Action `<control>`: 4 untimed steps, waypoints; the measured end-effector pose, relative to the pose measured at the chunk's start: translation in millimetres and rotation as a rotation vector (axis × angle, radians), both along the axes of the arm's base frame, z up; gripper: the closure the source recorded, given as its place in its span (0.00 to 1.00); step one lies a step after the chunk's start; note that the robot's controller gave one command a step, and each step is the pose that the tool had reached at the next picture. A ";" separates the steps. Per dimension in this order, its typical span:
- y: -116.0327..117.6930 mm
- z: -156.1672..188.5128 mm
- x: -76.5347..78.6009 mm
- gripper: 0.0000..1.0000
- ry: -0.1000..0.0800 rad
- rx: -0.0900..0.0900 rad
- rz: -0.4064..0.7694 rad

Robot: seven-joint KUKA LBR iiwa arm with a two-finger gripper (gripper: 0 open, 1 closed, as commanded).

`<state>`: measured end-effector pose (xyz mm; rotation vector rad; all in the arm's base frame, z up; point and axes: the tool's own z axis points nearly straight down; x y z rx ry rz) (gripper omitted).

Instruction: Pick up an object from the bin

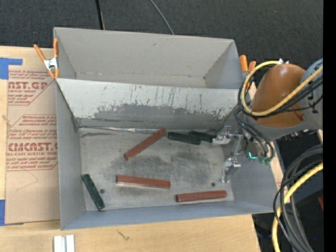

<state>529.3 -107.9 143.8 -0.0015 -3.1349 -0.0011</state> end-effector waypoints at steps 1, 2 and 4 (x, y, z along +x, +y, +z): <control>0.3 4.4 2.0 0.00 -0.008 -0.001 0.001; 22.1 -63.7 -43.1 1.00 -0.017 -0.007 0.207; 26.5 -66.0 -37.1 0.00 -0.050 -0.006 0.209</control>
Offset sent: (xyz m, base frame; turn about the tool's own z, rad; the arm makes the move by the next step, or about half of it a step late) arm -0.0494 0.0253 -0.0738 -0.2098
